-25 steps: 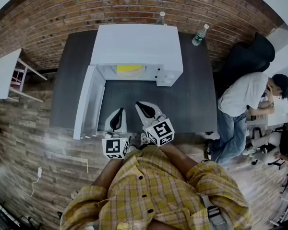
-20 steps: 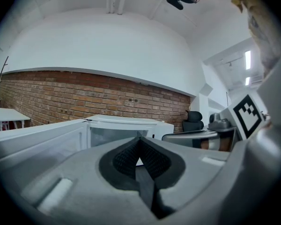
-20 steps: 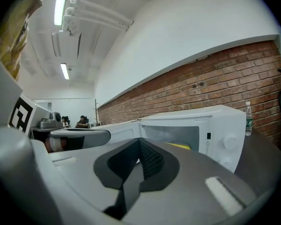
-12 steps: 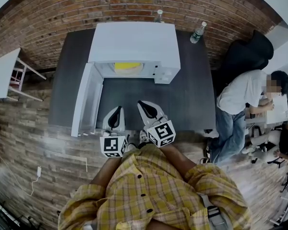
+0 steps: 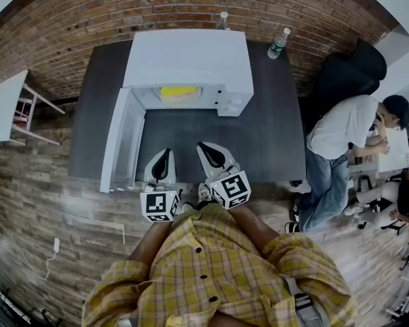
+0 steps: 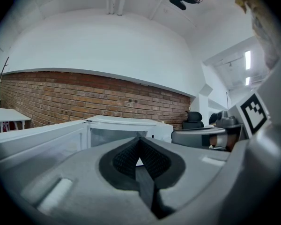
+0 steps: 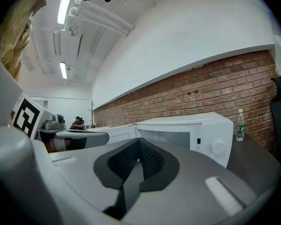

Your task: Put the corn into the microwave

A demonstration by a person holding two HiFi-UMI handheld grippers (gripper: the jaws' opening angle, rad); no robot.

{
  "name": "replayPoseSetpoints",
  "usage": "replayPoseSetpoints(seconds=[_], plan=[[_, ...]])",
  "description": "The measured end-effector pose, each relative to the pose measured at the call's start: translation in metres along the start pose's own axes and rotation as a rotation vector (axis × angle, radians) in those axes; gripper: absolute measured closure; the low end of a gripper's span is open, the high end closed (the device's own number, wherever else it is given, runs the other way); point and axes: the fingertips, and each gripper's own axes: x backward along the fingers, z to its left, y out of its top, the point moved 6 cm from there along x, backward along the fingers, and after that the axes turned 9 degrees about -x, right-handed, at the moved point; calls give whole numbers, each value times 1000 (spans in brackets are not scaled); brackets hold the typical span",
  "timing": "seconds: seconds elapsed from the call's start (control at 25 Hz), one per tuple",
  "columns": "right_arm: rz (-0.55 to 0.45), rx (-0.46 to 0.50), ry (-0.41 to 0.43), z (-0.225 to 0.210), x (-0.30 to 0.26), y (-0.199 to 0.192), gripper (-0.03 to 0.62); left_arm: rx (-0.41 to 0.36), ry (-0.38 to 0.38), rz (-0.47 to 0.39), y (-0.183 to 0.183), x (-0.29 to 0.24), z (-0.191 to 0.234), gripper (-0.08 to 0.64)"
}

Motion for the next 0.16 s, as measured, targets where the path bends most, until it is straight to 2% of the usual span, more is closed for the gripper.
replayPoseSetpoints(seconds=[0.16], plan=[[-5,-5,-9,-3,5,0,589,2,2,1,-1,2,-3,563]])
